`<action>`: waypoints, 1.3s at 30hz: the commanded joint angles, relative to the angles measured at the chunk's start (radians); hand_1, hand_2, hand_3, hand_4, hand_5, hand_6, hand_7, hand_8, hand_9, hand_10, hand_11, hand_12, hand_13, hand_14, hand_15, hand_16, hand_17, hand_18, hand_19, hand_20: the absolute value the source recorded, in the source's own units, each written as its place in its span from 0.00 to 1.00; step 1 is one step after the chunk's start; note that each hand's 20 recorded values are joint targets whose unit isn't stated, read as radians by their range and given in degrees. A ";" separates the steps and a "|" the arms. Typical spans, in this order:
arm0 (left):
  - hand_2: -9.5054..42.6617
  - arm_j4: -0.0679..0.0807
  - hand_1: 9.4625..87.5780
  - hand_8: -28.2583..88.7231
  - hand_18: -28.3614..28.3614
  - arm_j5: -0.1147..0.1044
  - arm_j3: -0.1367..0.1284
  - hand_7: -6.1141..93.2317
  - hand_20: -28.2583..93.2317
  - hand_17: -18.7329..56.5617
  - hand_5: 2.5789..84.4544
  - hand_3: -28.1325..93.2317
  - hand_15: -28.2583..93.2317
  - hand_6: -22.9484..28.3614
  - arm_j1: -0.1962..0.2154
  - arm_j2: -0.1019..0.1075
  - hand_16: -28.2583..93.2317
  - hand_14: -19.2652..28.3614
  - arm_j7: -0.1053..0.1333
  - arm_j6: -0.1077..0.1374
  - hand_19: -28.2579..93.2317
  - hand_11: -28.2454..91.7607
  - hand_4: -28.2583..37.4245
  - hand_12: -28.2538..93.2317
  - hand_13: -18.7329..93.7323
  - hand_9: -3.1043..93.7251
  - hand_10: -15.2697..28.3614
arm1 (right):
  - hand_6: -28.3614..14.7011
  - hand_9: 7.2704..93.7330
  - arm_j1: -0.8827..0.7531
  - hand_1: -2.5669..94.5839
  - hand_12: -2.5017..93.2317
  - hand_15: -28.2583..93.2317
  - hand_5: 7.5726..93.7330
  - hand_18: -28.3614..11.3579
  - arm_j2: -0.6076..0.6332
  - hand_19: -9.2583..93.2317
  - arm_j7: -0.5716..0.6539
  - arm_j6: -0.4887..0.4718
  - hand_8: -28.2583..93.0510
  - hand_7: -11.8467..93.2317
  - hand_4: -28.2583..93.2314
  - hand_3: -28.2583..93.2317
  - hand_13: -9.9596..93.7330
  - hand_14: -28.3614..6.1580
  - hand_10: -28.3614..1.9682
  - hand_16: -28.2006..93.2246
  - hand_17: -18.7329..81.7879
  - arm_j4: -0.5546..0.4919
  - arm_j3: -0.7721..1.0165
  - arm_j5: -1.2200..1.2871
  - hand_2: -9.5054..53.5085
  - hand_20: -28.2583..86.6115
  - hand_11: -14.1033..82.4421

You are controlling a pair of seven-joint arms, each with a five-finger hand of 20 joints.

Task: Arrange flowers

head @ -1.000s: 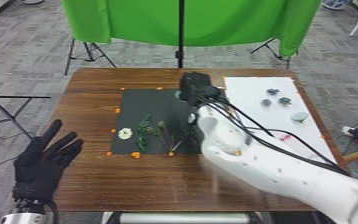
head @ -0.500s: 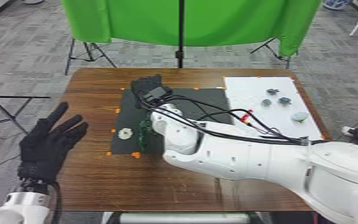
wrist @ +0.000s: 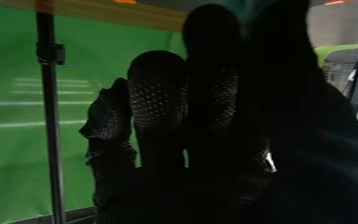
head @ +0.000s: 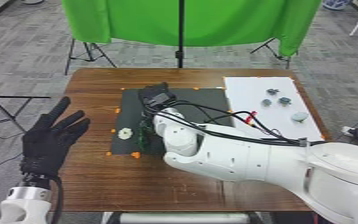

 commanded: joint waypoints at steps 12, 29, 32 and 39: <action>0.30 -0.022 0.10 0.15 1.00 -0.010 -0.018 0.18 0.29 0.10 0.34 0.86 0.61 0.54 0.108 -0.062 0.18 1.00 -0.009 0.014 0.65 0.41 0.00 0.33 0.36 0.35 0.79 | 0.74 0.82 -0.132 0.40 0.23 0.86 0.68 0.15 0.114 0.93 -0.051 0.057 0.13 0.25 0.00 0.75 0.73 0.59 0.59 0.39 0.43 -0.176 0.250 0.013 0.00 0.68 0.58; 0.30 -0.037 0.10 0.15 1.00 -0.010 -0.020 0.18 0.29 0.10 0.34 0.86 0.61 0.54 0.147 -0.088 0.18 1.00 0.002 0.018 0.65 0.41 0.00 0.33 0.36 0.35 0.79 | 0.66 0.67 -0.666 0.36 0.18 0.81 0.61 0.13 0.666 0.86 0.175 0.206 0.13 0.24 0.00 0.81 0.64 0.44 0.46 0.33 0.37 -0.537 0.867 -0.027 0.00 0.67 0.44; 0.30 -0.035 0.10 0.15 1.00 -0.020 -0.007 0.18 0.29 0.10 0.34 0.86 0.61 0.54 0.146 -0.078 0.18 1.00 0.017 0.020 0.65 0.41 0.00 0.33 0.36 0.35 0.79 | 0.66 0.63 -0.734 0.35 0.18 0.81 0.59 0.13 0.694 0.86 0.243 0.198 0.13 0.24 0.00 0.82 0.63 0.42 0.43 0.33 0.37 -0.519 0.938 -0.068 0.00 0.66 0.42; 0.30 -0.037 0.11 0.15 1.00 -0.010 -0.005 0.18 0.29 0.10 0.34 0.86 0.61 0.54 0.152 -0.089 0.18 1.00 0.011 0.021 0.65 0.41 0.00 0.33 0.36 0.35 0.79 | 0.66 0.55 -0.734 0.38 0.17 0.82 0.56 0.13 0.724 0.87 0.324 0.134 0.13 0.24 0.00 0.87 0.60 0.39 0.37 0.32 0.38 -0.404 0.929 -0.076 0.00 0.65 0.36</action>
